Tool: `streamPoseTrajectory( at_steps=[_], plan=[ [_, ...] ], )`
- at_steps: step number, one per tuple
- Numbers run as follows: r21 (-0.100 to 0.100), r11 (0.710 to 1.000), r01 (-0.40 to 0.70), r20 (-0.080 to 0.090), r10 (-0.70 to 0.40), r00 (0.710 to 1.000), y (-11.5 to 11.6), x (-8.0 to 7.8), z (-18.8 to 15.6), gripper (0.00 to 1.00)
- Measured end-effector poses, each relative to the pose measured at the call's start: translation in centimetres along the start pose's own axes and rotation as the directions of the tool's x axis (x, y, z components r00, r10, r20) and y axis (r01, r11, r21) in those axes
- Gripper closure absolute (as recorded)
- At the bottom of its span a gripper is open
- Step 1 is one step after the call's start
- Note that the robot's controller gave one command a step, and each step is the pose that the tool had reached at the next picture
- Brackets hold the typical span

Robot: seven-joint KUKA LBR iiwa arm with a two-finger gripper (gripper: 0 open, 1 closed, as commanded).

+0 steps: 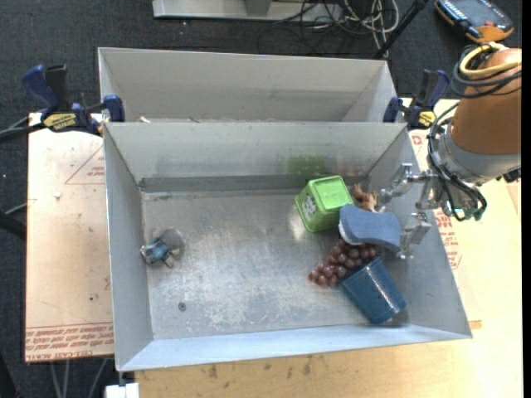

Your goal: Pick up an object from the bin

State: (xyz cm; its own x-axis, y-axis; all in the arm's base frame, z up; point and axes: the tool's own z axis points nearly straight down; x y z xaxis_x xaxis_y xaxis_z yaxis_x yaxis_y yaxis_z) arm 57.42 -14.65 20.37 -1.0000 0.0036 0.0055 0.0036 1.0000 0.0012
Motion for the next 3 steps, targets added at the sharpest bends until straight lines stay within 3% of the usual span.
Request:
streamPoseTrajectory(
  at_steps=[1,2,3],
  plan=[
    [0.001,1.000,0.003,0.007,-0.003,1.000,0.1,-0.2,-0.4,0.00],
    [0.003,0.998,0.063,0.013,-0.063,0.998,0.3,-0.8,6.0,0.00],
    [0.002,0.997,0.071,0.009,-0.072,0.997,0.2,-1.0,9.6,0.00]
  ],
)
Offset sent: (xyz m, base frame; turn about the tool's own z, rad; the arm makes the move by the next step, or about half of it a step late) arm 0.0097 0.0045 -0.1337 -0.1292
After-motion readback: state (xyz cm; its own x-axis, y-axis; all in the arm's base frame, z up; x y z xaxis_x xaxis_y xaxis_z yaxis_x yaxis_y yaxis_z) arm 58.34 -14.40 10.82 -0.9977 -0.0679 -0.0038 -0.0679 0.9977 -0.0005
